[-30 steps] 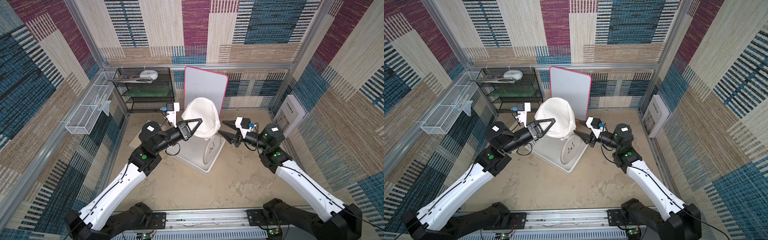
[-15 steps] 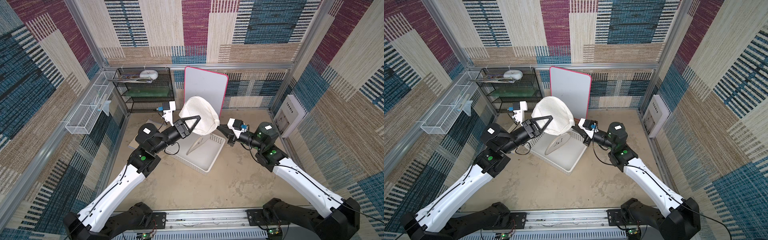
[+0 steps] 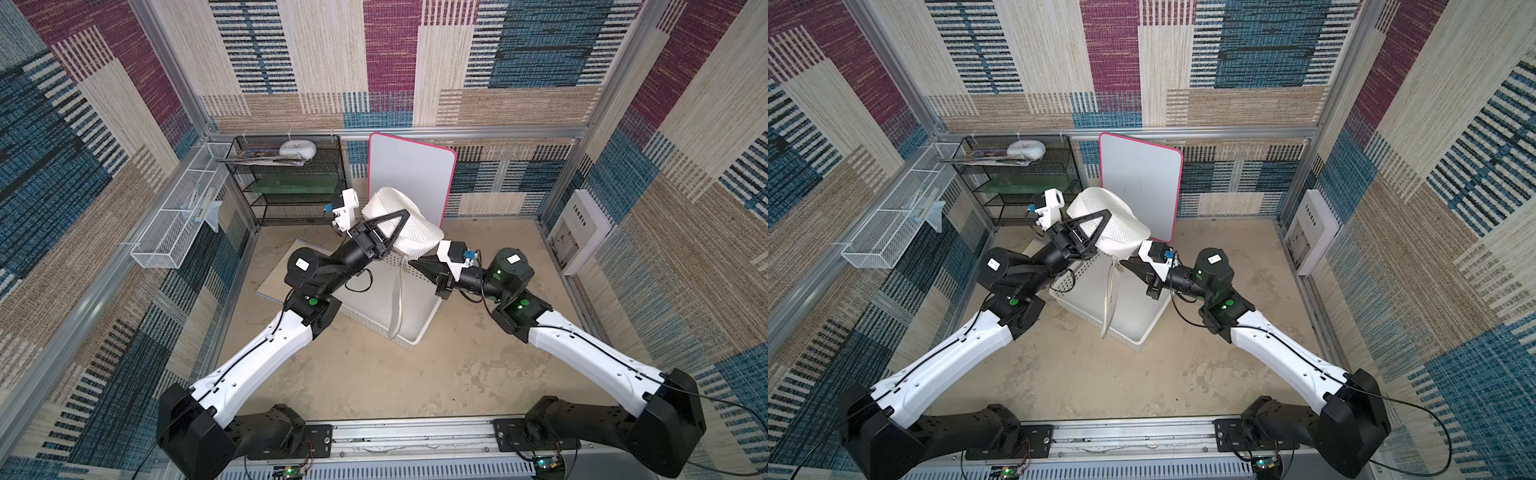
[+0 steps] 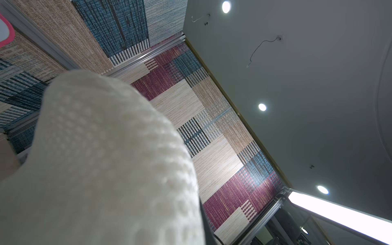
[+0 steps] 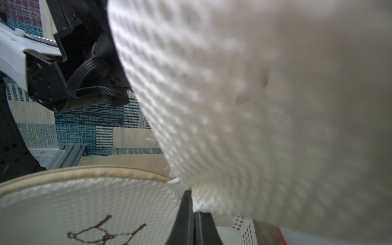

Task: Turn the laundry bag inside out
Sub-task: Turn over the laundry bag.

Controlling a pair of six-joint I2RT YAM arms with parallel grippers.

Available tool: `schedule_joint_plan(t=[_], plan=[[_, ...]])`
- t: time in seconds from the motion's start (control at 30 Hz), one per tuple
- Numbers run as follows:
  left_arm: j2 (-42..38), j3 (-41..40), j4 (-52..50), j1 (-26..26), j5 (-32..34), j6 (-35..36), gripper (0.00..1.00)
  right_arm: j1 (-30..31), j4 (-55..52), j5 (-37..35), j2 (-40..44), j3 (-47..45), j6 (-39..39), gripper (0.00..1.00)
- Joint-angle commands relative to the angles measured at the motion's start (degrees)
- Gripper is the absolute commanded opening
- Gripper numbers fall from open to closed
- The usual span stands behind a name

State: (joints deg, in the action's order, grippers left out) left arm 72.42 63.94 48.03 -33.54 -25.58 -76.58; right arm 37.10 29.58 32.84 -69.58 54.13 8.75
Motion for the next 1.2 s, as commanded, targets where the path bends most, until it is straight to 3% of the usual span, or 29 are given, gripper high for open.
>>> schedule_joint_plan(t=[0.0,0.13,0.2,0.3,0.37,0.43,0.5,0.67,0.83,0.93,1.07,1.17], plan=[[0.7,2.6,15.0,0.0,0.0,0.0,0.0,0.3,-0.8,2.2,1.1,-0.3,-0.7,0.0],[-0.3,3.6,8.9,0.0,-1.6,6.2,0.0,0.4,-2.4,-6.7,5.8,-2.5,0.3,0.1],[-1.8,3.1,3.8,0.0,-2.1,10.5,0.0,0.1,-2.2,-15.1,9.2,-4.8,0.6,0.24],[-4.3,2.8,-6.7,0.0,-3.7,19.2,0.0,-1.1,-4.7,-21.4,13.0,-5.7,0.6,0.49],[-5.8,2.5,-12.1,0.0,-4.5,24.9,0.0,-2.0,-8.7,-24.3,14.4,-4.4,0.2,0.57],[-7.0,1.9,-17.5,0.1,-4.5,29.1,0.0,-2.9,-13.7,-25.7,15.4,-2.1,-1.6,0.59],[-7.3,2.0,-19.8,0.2,-5.4,31.8,0.0,-3.8,-18.6,-24.0,16.8,-0.3,-3.9,0.59],[-6.0,2.3,-21.0,0.2,-9.8,34.1,0.0,-6.1,-24.2,-18.4,17.9,6.2,-19.7,0.67],[-4.0,2.3,-19.4,0.2,-14.5,34.0,0.0,-8.9,-30.0,-6.9,9.8,16.7,-30.7,0.73],[-2.6,2.8,-16.8,0.2,-19.8,32.4,0.0,-13.5,-35.4,-0.7,4.8,22.9,-34.5,0.76],[-1.1,4.0,-18.3,0.7,-23.1,31.1,0.0,-20.4,-25.1,15.3,4.7,18.9,-44.4,0.77],[0.4,4.8,-16.9,0.8,-24.6,29.4,0.0,-20.7,-23.9,21.6,4.1,18.2,-45.1,0.74]])
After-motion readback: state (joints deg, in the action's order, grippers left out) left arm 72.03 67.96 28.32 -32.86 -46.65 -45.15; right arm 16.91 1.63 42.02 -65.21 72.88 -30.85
